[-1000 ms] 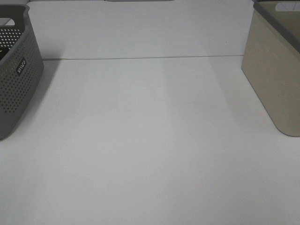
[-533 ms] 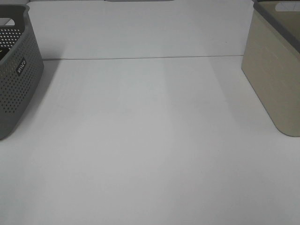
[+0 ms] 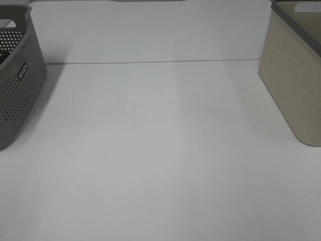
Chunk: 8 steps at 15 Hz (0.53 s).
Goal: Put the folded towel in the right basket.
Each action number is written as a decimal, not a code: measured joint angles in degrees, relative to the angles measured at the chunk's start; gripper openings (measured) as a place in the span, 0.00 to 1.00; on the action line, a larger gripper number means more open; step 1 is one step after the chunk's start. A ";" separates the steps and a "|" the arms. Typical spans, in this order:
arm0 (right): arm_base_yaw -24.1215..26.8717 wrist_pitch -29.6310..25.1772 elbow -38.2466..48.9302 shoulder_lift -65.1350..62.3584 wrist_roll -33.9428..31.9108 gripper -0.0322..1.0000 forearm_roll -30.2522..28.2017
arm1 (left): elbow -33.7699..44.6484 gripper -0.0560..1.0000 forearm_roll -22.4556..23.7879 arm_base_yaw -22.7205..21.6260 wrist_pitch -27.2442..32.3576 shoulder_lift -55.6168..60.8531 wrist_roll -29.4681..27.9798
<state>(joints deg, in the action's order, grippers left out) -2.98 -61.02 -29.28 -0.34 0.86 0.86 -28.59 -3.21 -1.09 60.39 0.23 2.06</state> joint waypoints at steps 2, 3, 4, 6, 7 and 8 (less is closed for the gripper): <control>0.00 0.00 0.17 0.00 0.00 0.61 0.00 | 0.00 0.97 0.00 0.00 0.00 0.00 0.00; 0.00 0.00 0.17 0.00 0.00 0.61 0.00 | 0.00 0.97 0.00 0.00 0.00 0.00 0.00; 0.00 0.00 0.17 0.00 0.00 0.61 0.00 | 0.00 0.97 0.00 0.00 0.00 0.00 0.00; 0.00 0.00 0.17 0.00 0.00 0.61 0.00 | 0.00 0.97 0.00 0.00 0.00 0.00 0.00; 0.00 0.00 0.17 0.00 0.00 0.61 0.00 | 0.00 0.97 0.00 0.00 0.00 0.00 0.00; 0.00 0.00 0.17 0.00 0.00 0.61 0.00 | 0.00 0.97 0.00 0.00 0.00 0.00 0.00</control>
<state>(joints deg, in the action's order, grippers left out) -2.98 -61.02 -29.11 -0.34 0.86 0.86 -28.59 -3.21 -1.09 60.39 0.23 2.06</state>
